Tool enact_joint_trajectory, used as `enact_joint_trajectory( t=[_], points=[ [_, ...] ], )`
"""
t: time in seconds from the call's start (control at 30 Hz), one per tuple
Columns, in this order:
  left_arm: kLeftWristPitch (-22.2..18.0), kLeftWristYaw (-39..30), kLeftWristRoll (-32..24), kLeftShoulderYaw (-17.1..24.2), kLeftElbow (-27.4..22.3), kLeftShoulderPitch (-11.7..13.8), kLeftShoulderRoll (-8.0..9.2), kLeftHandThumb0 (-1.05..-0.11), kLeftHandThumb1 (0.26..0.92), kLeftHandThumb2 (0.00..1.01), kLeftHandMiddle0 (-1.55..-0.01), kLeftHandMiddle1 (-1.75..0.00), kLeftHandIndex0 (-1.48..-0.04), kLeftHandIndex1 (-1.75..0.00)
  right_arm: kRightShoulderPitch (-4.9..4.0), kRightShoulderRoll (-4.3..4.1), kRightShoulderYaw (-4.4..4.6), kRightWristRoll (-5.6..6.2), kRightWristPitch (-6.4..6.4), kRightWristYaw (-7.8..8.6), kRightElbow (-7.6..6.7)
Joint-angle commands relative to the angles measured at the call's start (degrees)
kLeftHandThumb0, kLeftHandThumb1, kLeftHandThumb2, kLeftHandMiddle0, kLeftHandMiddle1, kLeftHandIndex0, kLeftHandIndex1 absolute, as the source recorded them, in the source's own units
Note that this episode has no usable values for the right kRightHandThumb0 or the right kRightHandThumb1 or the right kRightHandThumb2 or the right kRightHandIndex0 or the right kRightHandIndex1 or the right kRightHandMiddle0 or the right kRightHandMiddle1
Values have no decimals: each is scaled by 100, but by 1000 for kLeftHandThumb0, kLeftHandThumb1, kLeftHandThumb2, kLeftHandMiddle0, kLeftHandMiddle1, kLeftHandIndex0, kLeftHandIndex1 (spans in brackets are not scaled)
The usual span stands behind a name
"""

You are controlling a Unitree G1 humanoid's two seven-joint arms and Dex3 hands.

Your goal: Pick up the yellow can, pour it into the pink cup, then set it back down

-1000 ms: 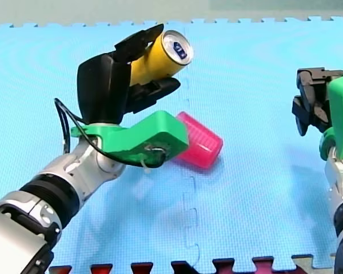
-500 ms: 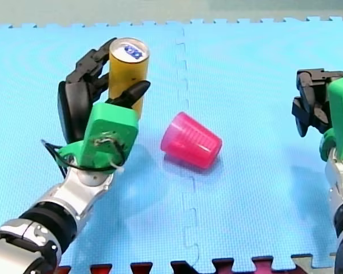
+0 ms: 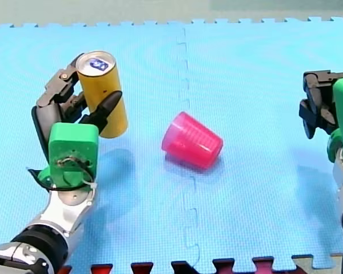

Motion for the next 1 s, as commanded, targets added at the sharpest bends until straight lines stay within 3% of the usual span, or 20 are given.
enact_joint_trajectory(
  t=[0.0, 0.73, 0.97],
  points=[
    [39, 143, 103, -19, -9, 22, 50, -452, 789, 1, -1284, -17, -1154, -1, -25, -42, 13, -7, 38, -17, -8],
    [-25, 433, 570, -195, -28, 287, 355, -440, 796, 1, -1250, 0, -1150, -3, -87, -85, -15, 25, 68, -1, -17],
    [73, 416, 479, -136, 3, 344, 257, -436, 798, 1, -1253, -1, -1151, -2, -73, -128, -44, 53, 67, 37, -22]
  ],
)
